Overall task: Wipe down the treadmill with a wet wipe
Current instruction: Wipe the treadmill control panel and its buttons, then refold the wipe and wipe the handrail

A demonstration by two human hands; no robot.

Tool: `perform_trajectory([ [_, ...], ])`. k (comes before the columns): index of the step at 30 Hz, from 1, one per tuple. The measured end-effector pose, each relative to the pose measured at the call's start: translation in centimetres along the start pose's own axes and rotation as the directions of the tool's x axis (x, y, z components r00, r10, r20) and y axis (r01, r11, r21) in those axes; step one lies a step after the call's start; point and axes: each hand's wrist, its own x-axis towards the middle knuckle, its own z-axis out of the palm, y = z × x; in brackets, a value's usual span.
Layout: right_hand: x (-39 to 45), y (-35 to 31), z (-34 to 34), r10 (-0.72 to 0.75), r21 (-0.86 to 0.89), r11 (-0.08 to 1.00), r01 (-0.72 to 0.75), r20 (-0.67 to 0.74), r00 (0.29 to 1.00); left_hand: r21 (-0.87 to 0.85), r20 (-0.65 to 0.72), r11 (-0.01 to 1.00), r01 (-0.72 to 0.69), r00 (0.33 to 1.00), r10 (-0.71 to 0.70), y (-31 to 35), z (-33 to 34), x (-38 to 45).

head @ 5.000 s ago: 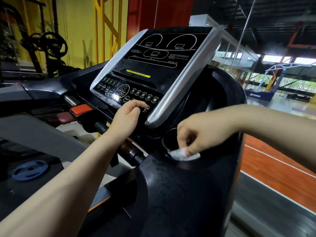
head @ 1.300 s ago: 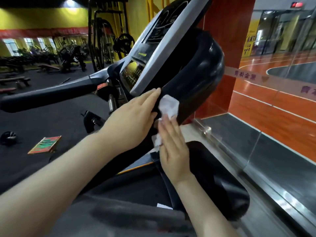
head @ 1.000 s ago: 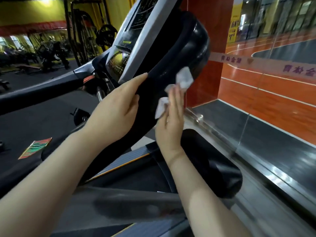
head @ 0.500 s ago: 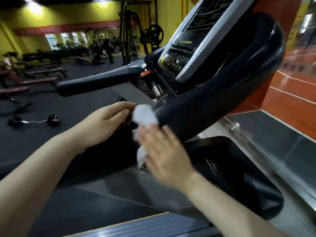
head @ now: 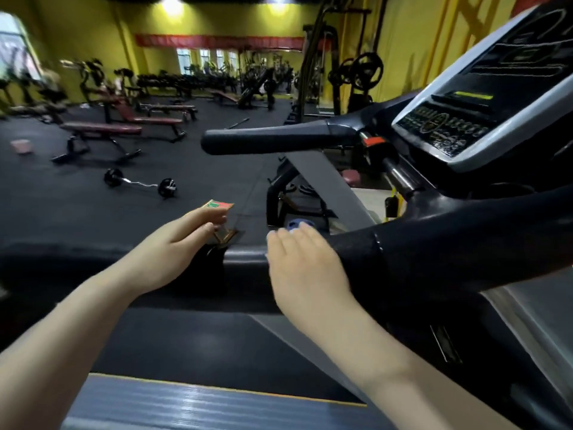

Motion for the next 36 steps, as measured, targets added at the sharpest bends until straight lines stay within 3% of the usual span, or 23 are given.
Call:
perform_trajectory([
  [4, 0.6, 0.5, -0.4, -0.145, 0.153, 0.979, 0.136, 0.046, 0.988, -0.001, -0.042, 1.0, -0.008, 0.999, 0.008, -1.2, -1.4, -1.2],
  [10, -1.0, 5.3, -4.7, -0.016, 0.471, 0.875, -0.113, 0.261, 0.965, 0.112, -0.023, 0.962, -0.25, 0.967, 0.254, 2.3, 3.1, -2.6],
  [13, 0.4, 6.3, -5.2, 0.055, 0.556, 0.818, -0.147, 0.178, 0.982, 0.164, 0.014, 0.932, -0.323, 0.945, 0.326, 5.6, 7.1, -1.7],
  [16, 0.3, 7.8, -5.3, -0.026, 0.47, 0.881, -0.046, 0.144, 0.989, 0.258, 0.073, 0.908, -0.331, 0.944, 0.323, 7.9, 10.0, -0.8],
  [18, -0.7, 9.6, -6.1, -0.033, 0.479, 0.875, -0.065, 0.194, 0.98, 0.418, 0.076, 0.837, -0.353, 0.932, 0.356, 7.7, 10.9, -0.4],
  [21, -2.1, 12.7, -6.1, 0.137, 0.419, 0.889, -0.185, 0.141, 0.98, 0.606, -0.009, 0.739, -0.294, 0.927, 0.376, 6.7, 12.1, 0.3],
  [24, -2.1, 14.0, -5.2, 0.258, 0.192, 0.944, -0.269, 0.078, 0.963, 0.594, -0.049, 0.76, -0.265, 0.931, 0.363, 8.8, 14.6, 1.4],
  [28, -1.7, 15.1, -5.0, 0.4, 0.059, 0.914, -0.402, 0.039, 0.916, 0.609, 0.018, 0.715, -0.343, 0.907, 0.42, 10.3, 16.9, 2.0],
  [32, -0.6, 11.3, -4.7, 0.245, -0.024, 0.969, -0.244, 0.069, 0.967, 0.591, 0.153, 0.709, -0.385, 0.916, 0.37, 6.9, 12.1, 1.3],
  [36, 1.1, 5.3, -2.9, 0.102, -0.066, 0.993, -0.095, 0.119, 0.988, 0.677, 0.135, 0.66, -0.326, 0.936, 0.324, 0.7, 3.3, -1.5],
])
